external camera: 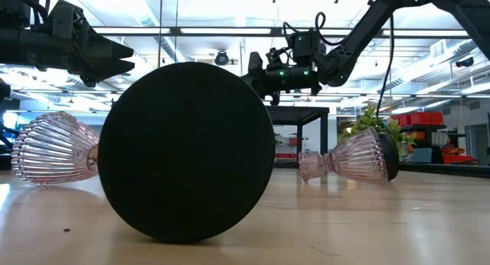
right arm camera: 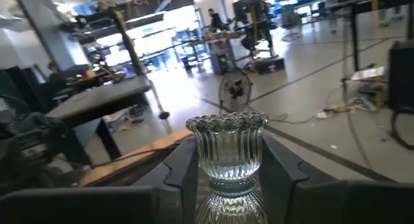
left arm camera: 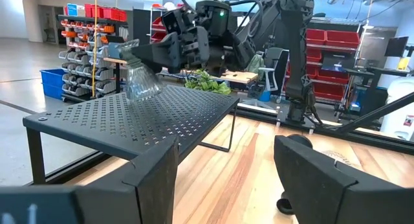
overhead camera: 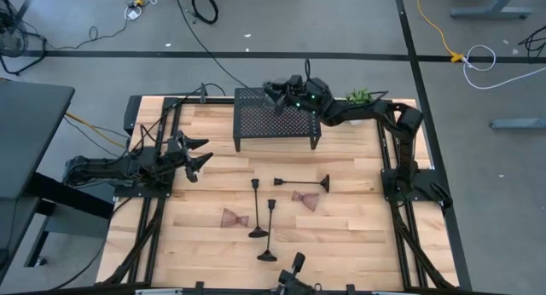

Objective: Pick & Place candle stick holders
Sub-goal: Put the green glass candle holder on the shelf

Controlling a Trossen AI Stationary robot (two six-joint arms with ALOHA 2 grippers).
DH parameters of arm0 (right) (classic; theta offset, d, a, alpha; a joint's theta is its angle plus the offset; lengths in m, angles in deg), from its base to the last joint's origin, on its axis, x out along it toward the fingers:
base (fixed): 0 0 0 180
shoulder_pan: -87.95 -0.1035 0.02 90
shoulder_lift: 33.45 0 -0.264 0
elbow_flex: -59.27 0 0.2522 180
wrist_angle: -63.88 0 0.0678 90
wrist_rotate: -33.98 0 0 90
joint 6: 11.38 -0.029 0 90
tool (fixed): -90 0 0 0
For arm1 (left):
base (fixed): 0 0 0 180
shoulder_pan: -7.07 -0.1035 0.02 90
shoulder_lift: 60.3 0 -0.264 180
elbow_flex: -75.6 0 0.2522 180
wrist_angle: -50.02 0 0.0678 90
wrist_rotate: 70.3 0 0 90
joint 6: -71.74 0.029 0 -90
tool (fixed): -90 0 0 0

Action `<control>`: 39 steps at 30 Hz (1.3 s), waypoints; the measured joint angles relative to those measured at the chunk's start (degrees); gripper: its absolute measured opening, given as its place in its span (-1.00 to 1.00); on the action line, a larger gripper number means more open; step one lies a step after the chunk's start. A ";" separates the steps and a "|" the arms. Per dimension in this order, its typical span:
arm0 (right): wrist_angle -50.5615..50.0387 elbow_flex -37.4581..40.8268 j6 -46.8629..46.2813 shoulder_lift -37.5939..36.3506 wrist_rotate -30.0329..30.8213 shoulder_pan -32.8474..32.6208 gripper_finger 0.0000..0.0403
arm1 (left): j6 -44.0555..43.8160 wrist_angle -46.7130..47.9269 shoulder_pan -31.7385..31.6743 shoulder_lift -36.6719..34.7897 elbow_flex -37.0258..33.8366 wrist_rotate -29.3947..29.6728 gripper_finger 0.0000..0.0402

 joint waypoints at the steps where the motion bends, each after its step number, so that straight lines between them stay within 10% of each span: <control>1: -0.02 0.00 0.16 0.04 0.27 0.28 -0.45 | 0.00 0.00 -0.02 -0.01 0.00 0.00 0.27; 39: -2.01 -0.16 1.23 0.92 3.10 1.03 -0.25 | -0.02 0.02 -0.01 -0.01 0.00 0.00 0.27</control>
